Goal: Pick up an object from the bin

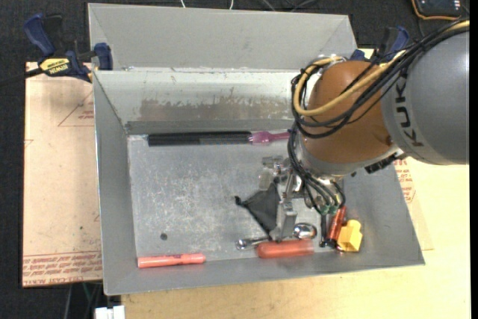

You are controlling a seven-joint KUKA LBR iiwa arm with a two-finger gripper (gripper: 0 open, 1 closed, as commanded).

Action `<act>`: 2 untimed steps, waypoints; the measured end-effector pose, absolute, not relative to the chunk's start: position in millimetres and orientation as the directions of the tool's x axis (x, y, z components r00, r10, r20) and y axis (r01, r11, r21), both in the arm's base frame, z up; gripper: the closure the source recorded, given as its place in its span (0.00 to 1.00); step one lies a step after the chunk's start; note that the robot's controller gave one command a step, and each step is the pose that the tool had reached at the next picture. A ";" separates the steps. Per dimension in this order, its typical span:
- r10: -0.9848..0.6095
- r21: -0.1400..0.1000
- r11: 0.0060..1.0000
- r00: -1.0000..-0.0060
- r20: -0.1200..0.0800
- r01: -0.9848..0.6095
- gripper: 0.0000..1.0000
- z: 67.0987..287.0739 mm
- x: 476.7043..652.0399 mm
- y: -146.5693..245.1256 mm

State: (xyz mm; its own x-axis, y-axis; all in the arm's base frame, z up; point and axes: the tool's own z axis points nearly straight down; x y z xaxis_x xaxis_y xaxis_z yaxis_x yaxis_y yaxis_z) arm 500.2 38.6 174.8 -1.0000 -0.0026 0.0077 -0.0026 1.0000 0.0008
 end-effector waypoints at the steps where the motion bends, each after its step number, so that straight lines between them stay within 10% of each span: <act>1: 0.000 0.001 1.000 -1.000 0.000 0.000 0.00 179.2 501.7 38.2; 2: 0.170 0.002 0.985 -0.985 0.002 0.170 0.00 67.2 524.9 21.2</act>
Offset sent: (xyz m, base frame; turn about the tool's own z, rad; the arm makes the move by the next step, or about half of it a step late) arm 0.0242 -0.0179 -0.1048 0.1740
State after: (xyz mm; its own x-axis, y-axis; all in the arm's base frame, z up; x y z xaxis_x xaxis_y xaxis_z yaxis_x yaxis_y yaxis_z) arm 524.9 21.2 67.2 -0.9855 0.1699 0.0019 0.1699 0.9855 0.0019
